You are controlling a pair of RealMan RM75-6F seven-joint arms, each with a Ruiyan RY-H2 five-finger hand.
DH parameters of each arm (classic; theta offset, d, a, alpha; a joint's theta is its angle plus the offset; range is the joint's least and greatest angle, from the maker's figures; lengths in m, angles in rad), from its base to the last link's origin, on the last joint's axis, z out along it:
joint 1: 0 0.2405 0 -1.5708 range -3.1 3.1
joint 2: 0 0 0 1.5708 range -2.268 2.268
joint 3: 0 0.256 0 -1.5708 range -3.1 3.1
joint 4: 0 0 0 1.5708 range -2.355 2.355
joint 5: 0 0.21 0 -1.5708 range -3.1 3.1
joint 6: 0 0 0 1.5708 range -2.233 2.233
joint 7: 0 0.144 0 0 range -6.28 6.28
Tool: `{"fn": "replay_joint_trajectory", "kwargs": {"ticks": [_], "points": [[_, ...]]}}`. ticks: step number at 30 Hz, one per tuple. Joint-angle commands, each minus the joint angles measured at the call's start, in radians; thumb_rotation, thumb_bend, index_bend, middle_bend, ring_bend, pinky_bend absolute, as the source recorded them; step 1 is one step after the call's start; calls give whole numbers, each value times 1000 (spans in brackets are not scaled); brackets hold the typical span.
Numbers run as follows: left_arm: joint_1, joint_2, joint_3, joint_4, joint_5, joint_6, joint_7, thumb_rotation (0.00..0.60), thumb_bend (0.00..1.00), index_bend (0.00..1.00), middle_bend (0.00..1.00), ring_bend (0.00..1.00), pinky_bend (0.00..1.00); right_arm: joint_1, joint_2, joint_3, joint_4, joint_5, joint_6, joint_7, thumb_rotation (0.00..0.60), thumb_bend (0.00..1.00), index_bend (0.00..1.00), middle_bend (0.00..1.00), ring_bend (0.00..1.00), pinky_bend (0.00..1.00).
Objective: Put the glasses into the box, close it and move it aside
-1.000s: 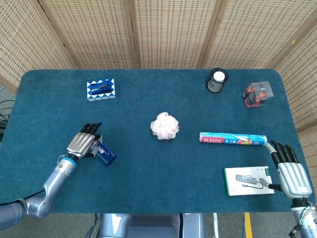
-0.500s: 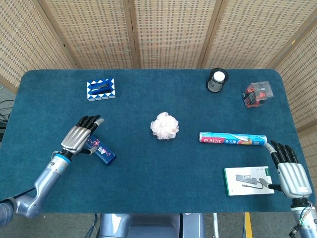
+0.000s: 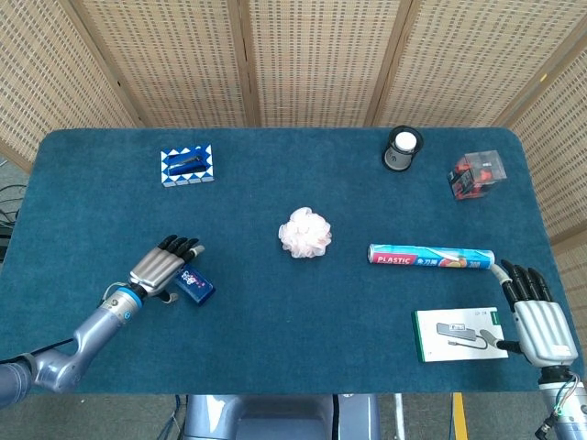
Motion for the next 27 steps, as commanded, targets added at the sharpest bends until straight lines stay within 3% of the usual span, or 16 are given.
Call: {"fn": "replay_joint_trajectory", "kwargs": {"ticks": [1,4,7,10,14,15,17,19,21,27], "points": [[-5,-35,-1,29,-5,19,24,600,243,13,27,16,28,0,0,0,1,0,0,2,600,0,0,51,0,0],[-3,-64,-5,50,5,45,30,600,266,150,225,159,116,0,0,0,1,-2,0,5,600,0,0,51,0,0],[3,-88,-7,73,26,79,22,600,286,305,384,275,144,0,0,-1,2,-3,0,8,600,0,0,51,0,0],[7,-98,-6,87,39,97,13,600,293,365,452,326,145,0,1,-1,3,-4,1,11,600,0,0,51,0,0],[11,-101,-4,99,43,108,14,600,294,392,469,336,145,1,1,-1,3,-5,0,12,600,0,0,51,0,0],[12,-101,-4,99,43,108,12,600,288,392,446,334,145,1,1,-1,3,-4,0,11,600,0,0,51,0,0],[13,-100,-4,101,42,108,10,600,260,332,273,238,145,1,2,-1,2,-4,0,11,600,0,0,53,0,0],[14,-95,-3,97,32,98,9,600,188,106,35,46,107,1,2,-2,1,-4,0,11,600,0,0,59,0,0],[13,-83,0,82,9,72,9,600,125,3,0,0,42,1,2,-1,0,-4,-1,10,600,0,0,65,0,0],[37,-29,-13,5,23,145,5,600,78,0,0,0,0,2,4,-2,-3,-3,-4,8,600,0,0,69,0,0]]}}
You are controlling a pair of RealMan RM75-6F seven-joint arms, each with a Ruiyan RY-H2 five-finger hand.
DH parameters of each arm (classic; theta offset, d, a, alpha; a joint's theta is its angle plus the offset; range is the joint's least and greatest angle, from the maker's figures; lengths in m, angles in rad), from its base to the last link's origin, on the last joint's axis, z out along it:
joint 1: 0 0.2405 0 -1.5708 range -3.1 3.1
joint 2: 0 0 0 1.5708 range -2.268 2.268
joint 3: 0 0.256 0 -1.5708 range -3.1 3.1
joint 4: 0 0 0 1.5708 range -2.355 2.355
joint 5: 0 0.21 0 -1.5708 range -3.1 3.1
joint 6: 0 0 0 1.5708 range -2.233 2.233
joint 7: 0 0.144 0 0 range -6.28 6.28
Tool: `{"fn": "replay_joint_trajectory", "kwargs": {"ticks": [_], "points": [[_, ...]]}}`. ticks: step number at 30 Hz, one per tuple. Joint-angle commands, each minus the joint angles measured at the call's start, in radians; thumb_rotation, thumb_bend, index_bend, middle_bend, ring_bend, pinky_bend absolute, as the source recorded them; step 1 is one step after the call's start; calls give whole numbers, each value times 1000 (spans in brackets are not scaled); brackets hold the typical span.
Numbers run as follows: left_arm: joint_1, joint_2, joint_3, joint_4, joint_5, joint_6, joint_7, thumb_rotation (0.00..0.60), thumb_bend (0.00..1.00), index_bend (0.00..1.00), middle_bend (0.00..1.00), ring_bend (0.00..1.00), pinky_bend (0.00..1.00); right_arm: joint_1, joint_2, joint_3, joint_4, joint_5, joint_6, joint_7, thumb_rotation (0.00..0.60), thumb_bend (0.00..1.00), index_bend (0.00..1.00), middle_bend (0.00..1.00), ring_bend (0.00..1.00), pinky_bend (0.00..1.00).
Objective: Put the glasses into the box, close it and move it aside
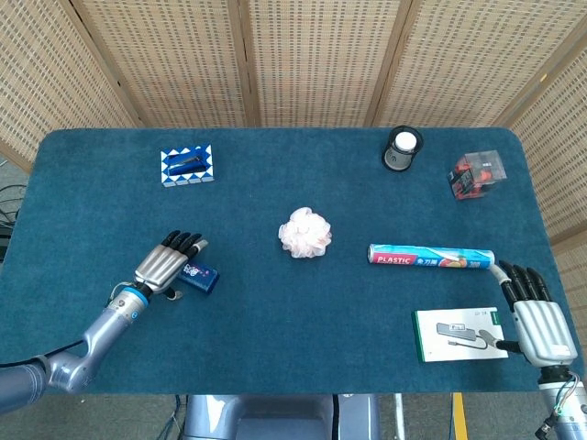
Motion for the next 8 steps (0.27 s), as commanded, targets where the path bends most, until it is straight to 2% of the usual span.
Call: {"fn": "replay_joint_trajectory", "kwargs": {"ticks": [1,5,8], "points": [[28,50,-10,-67,27,82,-10,600,78,0,0,0,0,0,0,0,0,0,0,-1,600,0,0,69,0,0],[84,117,-15,-147,66,210,-21,600,77,0,0,0,0,-1,-1,0,0,0,2,-3,600,0,0,70,0,0],[164,162,-18,-195,77,363,3,600,78,0,0,0,0,-2,-2,0,1,1,3,-3,600,0,0,70,0,0]]}}
